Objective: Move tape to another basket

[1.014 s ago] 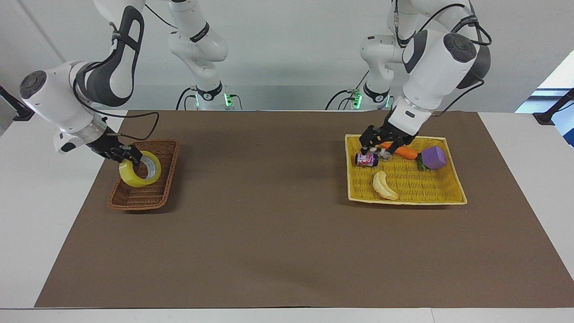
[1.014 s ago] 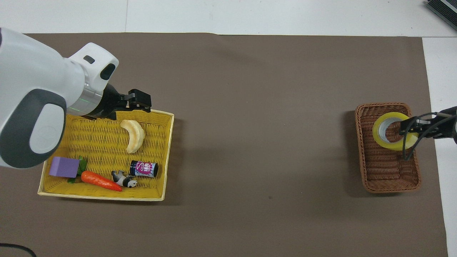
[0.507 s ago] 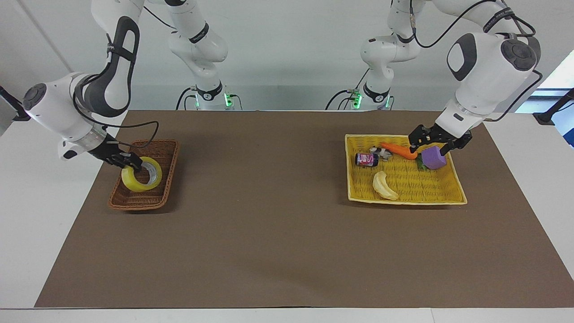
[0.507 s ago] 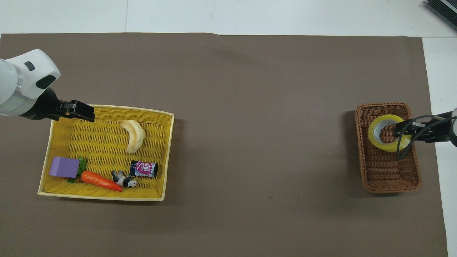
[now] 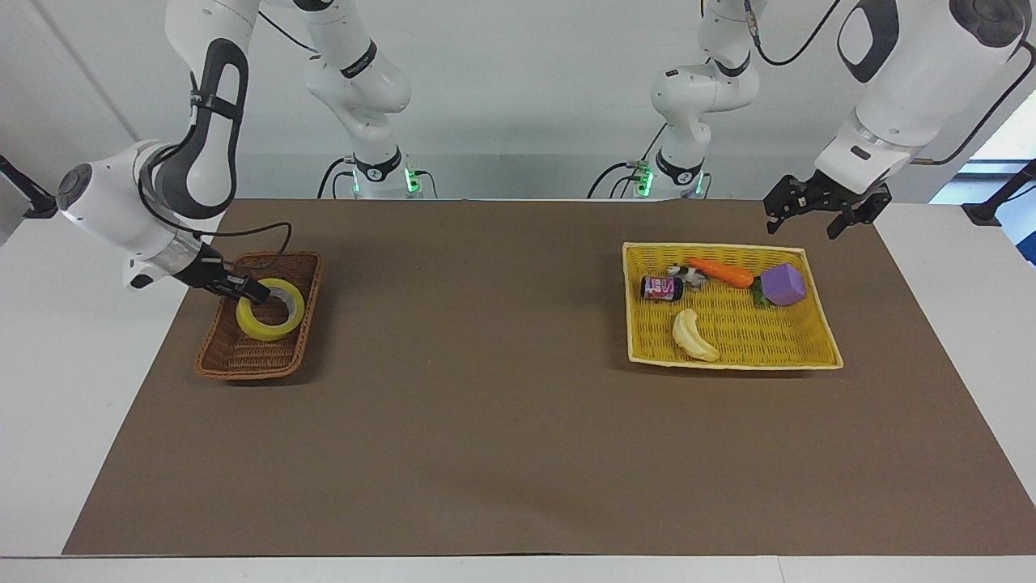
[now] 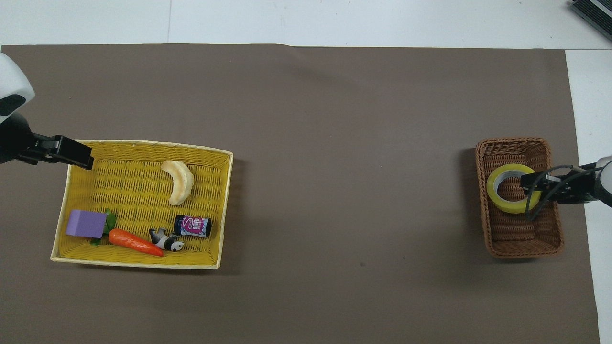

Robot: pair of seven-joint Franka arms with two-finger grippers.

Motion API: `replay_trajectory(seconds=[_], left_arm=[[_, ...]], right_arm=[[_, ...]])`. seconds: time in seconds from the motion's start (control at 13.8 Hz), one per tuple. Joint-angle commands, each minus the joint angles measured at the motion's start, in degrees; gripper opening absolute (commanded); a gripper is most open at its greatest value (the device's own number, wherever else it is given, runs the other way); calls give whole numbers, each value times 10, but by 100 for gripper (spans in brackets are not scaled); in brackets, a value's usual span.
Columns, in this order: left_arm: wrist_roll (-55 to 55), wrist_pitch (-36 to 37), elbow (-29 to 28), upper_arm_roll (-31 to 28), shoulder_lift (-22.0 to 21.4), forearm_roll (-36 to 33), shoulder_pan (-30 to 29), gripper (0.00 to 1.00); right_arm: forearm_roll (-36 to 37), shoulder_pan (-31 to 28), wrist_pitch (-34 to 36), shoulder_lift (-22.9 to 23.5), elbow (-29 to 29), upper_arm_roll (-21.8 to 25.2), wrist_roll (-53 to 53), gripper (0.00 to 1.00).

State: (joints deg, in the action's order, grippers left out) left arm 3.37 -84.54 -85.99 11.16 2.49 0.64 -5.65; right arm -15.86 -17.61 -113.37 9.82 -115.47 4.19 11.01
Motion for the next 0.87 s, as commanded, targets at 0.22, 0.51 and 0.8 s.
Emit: replay_trajectory(seconds=[0.22,0.51,0.8], left_arm=[[-4,15,6,-11,-8,-13,-4,100],[-3,10,6,-13,-23,-13,-4,100],[-4,11,6,-12,-33,-13,-3,100]], right_arm=[[-6,-8,-9,-6,7,-6,12,100],[6,1,6,-16,51,-6,10,100],[71,26,45,-26,124,-13,2,100]])
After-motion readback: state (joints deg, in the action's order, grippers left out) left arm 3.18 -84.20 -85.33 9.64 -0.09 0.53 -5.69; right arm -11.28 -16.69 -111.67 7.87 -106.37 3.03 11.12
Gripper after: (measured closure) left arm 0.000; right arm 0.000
